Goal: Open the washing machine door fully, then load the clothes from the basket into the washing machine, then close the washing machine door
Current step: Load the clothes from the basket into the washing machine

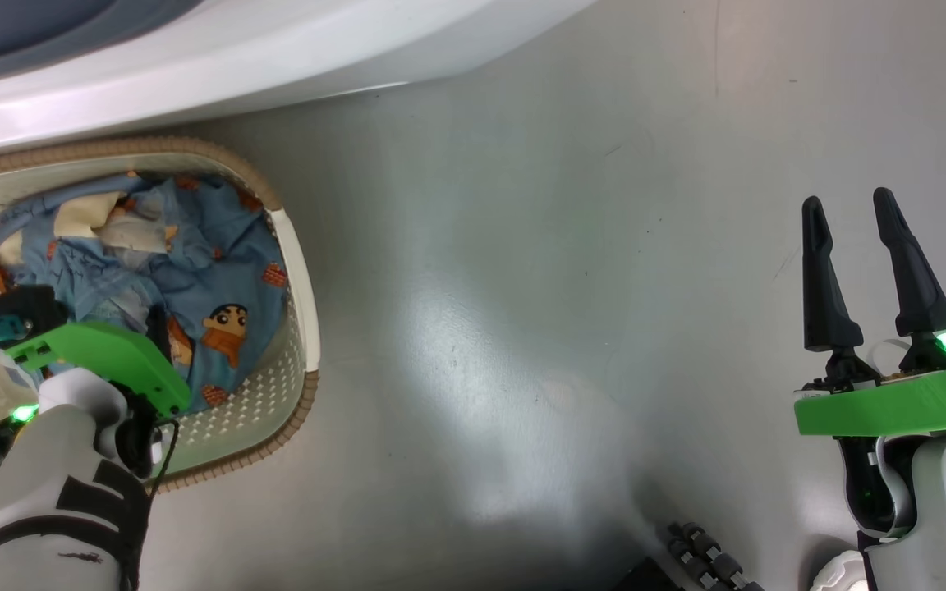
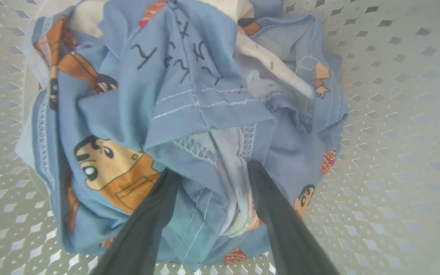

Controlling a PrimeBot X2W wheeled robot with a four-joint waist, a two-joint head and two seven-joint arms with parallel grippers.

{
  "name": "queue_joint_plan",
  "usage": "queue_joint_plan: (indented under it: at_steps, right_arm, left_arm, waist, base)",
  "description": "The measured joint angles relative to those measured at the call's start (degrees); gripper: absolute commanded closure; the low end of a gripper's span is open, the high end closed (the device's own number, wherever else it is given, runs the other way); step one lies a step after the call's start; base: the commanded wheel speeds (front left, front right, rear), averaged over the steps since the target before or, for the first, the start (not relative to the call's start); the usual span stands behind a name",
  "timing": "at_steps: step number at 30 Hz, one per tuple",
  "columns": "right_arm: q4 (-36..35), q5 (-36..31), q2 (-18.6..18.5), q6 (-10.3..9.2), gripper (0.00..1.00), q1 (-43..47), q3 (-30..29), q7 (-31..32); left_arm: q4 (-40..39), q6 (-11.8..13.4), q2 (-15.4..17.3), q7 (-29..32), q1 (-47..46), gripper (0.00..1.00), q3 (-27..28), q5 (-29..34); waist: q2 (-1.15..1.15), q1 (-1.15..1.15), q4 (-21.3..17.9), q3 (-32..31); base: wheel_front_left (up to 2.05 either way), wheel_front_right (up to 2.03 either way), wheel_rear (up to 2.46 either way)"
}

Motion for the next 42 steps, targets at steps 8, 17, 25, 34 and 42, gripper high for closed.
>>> queue_joint_plan:
  at_steps: [8, 17, 25, 34, 42]
  right_arm:
    - [-0.2, 0.0, -0.4, 0.00, 0.00, -0.5, -0.2, 0.0]
    - [-0.3, 0.0, -0.8, 0.00, 0.00, -0.5, -0.5, 0.0]
    - [-0.2, 0.0, -0.9, 0.00, 0.00, -0.5, -0.5, 0.0]
    - [0.0, 0.0, -0.9, 0.00, 0.00, -0.5, -0.5, 0.0]
    - [0.4, 0.0, -0.9, 0.00, 0.00, -0.3, -0.4, 0.0]
  left_arm:
    - [0.0, 0.6, -0.4, -0.5, 0.0, 0.34, -0.8, 0.0]
    - [0.1, 1.0, -1.4, -2.1, 0.0, 1.00, -1.9, 0.0]
    - [0.1, 1.1, -1.9, -3.5, 1.0, 1.00, -2.0, -0.6]
    - [0.1, 0.9, -3.0, -8.6, 3.1, 1.00, -1.9, -1.5]
    - [-4.8, -0.3, -4.4, -9.7, 8.0, 1.00, -1.7, -1.5]
  waist:
    - [0.00, 0.00, 0.1, 0.1]
    - [0.00, 0.00, 0.6, -0.1]
    - [0.00, 0.00, 1.4, -1.2]
    - [0.00, 0.00, 2.5, -3.3]
    - [0.00, 0.00, 3.9, -6.9]
  base:
    - [0.00, 0.00, 0.00]
    - [0.00, 0.00, 0.00]
    - [0.00, 0.00, 0.00]
    - [0.00, 0.00, 0.00]
    - [0.00, 0.00, 0.00]
